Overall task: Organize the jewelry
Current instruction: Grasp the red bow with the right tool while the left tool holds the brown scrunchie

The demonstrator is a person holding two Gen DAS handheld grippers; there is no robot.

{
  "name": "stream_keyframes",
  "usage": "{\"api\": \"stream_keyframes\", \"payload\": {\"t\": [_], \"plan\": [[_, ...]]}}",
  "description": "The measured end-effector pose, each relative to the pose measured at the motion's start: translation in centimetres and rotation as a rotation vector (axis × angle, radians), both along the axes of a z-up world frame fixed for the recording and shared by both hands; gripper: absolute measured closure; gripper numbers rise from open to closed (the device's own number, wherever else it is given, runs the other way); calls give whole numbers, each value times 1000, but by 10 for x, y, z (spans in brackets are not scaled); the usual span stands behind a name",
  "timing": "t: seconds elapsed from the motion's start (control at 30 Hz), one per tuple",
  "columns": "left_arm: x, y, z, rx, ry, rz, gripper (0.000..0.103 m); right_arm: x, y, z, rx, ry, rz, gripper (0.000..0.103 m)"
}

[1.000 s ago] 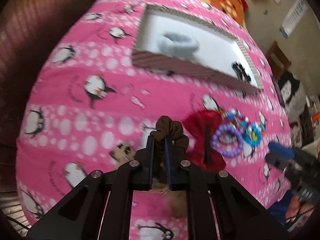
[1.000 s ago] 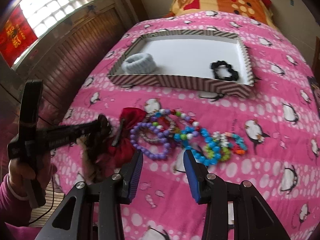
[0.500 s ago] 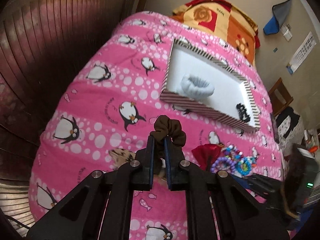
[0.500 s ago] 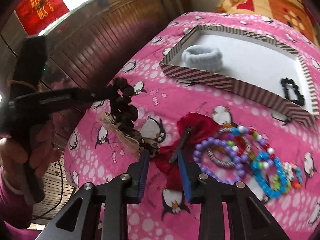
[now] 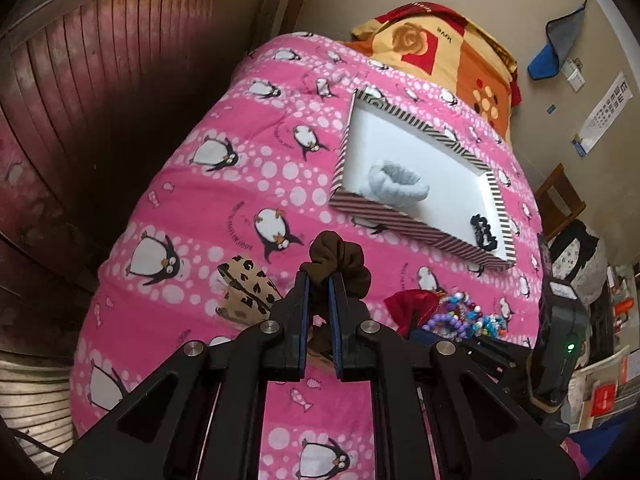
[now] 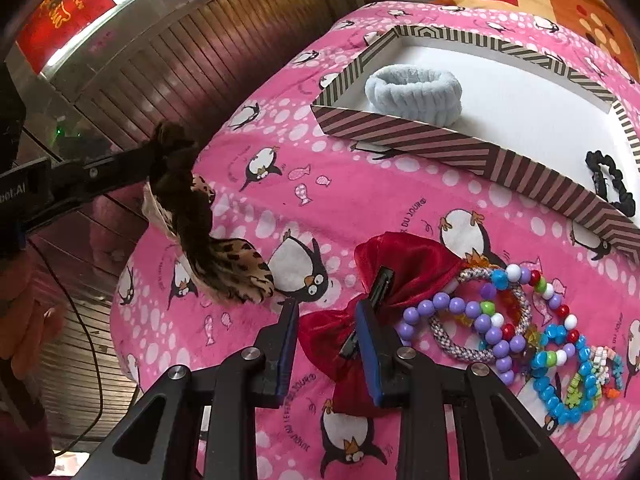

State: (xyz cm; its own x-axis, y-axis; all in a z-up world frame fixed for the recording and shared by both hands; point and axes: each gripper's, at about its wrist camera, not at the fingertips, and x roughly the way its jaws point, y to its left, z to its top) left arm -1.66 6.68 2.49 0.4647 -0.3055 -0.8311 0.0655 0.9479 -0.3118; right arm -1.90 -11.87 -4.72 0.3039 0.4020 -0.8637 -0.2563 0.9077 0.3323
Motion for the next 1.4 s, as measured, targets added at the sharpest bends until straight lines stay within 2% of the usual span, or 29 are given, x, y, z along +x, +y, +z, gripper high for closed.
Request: {"api": "stream_keyframes", "payload": {"t": [0.13, 0.3, 0.33, 0.37, 0.47, 0.57, 0.63, 0.77, 0.83, 0.9, 0.97, 1.13, 1.27, 1.3, 1.33, 1.4], "plan": [[0, 2, -8, 11, 17, 10, 95, 6, 4, -6, -5, 15, -7, 75], [2, -1, -23, 19, 47, 2, 95, 4, 4, -10, 6, 22, 7, 98], [3, -2, -26, 20, 52, 1, 95, 3, 4, -11, 3, 17, 13, 98], [4, -4, -32, 29, 66, -3, 95, 2, 4, -9, 12, 12, 17, 98], [7, -6, -44, 31, 95, -12, 85, -3, 3, -1, 28, -13, 32, 99], [7, -8, -53, 30, 121, -21, 62, -7, 0, 9, 41, -37, 44, 99], [6, -7, -57, 26, 129, -20, 61, -9, -3, 11, 44, -27, 48, 99], [5, -4, -60, 38, 131, -5, 61, -12, -8, 9, -24, 7, 3, 98], [4, 0, -57, 26, 118, 7, 57, -13, -13, 11, -21, 6, -19, 94], [6, 2, -57, 30, 112, 12, 51, -12, -15, 8, -24, 19, -24, 82], [7, 0, -61, 56, 123, 6, 51, -7, -13, 1, -31, 34, -26, 77], [8, -7, -75, 120, 157, -10, 51, -1, -9, -10, -81, 67, -50, 76], [7, -7, -79, 122, 142, -2, 53, 4, -4, -20, -52, 86, -40, 76], [6, -8, -80, 121, 137, -6, 68, 4, -2, -21, -44, 69, -33, 79], [5, -9, -81, 128, 137, -16, 79, 4, -2, -20, -34, 57, -29, 85], [4, -9, -80, 117, 134, -31, 90, 2, -1, -17, -1, 44, -19, 87]]}}
